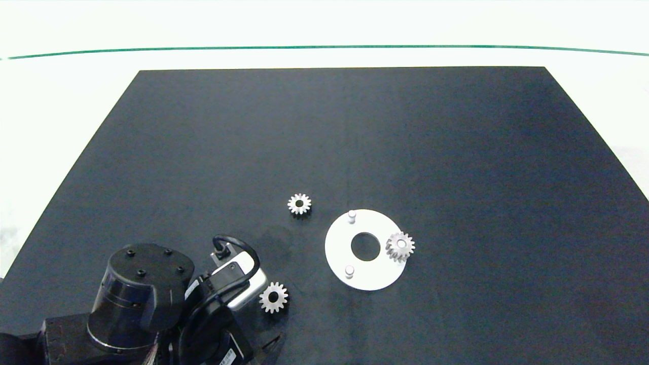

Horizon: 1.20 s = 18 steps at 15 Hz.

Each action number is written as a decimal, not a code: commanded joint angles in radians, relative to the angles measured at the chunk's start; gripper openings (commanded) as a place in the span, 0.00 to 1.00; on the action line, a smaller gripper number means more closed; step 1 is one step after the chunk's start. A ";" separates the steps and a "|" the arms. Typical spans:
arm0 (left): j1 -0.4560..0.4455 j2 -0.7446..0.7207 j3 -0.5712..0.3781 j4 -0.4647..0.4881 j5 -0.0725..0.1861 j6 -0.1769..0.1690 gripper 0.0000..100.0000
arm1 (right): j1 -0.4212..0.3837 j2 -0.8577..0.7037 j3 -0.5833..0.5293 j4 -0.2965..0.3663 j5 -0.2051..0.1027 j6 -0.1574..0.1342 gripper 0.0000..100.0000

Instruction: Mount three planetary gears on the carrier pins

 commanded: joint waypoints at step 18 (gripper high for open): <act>0.000 0.087 -0.036 -0.067 0.000 -0.015 0.75 | 0.005 0.008 -0.046 0.006 -0.004 -0.063 1.00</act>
